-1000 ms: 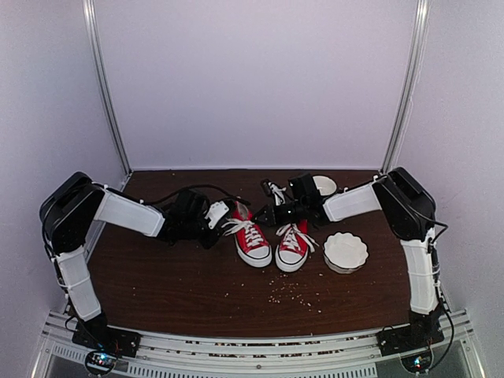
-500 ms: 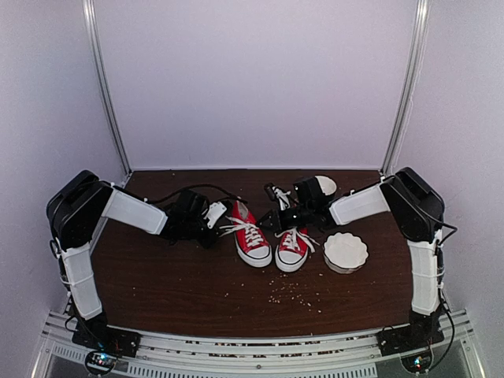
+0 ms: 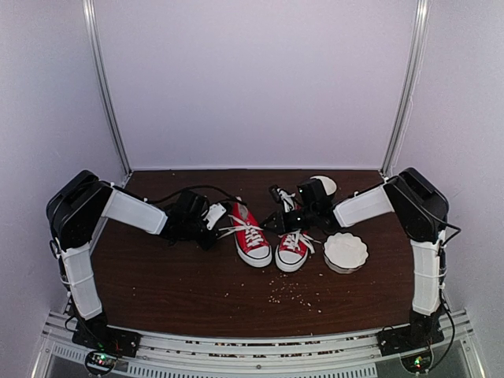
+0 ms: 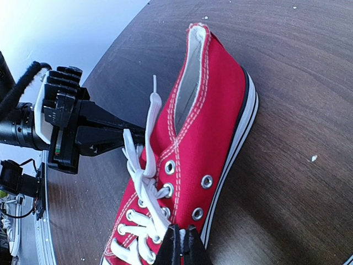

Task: Tie the shoes
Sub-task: Pull the loops with the shoelace from the shoe, then pull the crossed shoelace on the shoe, then pull the loops with the shoelace from the shoe.

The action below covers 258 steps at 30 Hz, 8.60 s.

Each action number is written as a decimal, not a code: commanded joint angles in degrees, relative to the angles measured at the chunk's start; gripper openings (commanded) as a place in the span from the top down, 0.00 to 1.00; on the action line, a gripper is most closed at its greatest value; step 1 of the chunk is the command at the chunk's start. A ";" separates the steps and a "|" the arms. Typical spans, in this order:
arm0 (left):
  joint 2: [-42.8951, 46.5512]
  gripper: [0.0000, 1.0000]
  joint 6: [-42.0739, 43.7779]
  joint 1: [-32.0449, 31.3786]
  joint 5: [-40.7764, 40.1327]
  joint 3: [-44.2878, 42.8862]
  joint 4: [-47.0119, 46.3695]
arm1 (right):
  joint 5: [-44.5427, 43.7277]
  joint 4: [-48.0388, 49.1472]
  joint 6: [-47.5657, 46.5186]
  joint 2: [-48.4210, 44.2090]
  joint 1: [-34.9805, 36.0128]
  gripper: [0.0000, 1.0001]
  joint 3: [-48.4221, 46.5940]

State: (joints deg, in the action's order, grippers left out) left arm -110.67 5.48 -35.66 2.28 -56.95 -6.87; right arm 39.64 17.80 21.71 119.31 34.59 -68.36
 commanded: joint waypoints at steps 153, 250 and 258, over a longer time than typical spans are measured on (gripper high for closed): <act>2.22 0.79 1.23 -9.83 -1.61 -1.58 -3.70 | -19.33 13.07 -2.36 -44.34 -16.49 0.09 30.82; 11.28 0.37 12.31 -3.55 -3.54 10.23 -10.29 | -8.90 -12.59 -1.46 3.21 4.08 1.00 -15.14; 3.46 0.15 17.64 -3.54 -3.27 1.93 -8.08 | -8.27 -11.63 -1.01 2.94 4.08 1.00 -14.00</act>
State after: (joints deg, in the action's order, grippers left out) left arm -105.19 19.46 -39.20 -0.38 -51.57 -14.83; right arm 31.16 5.87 20.93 124.88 38.35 -83.46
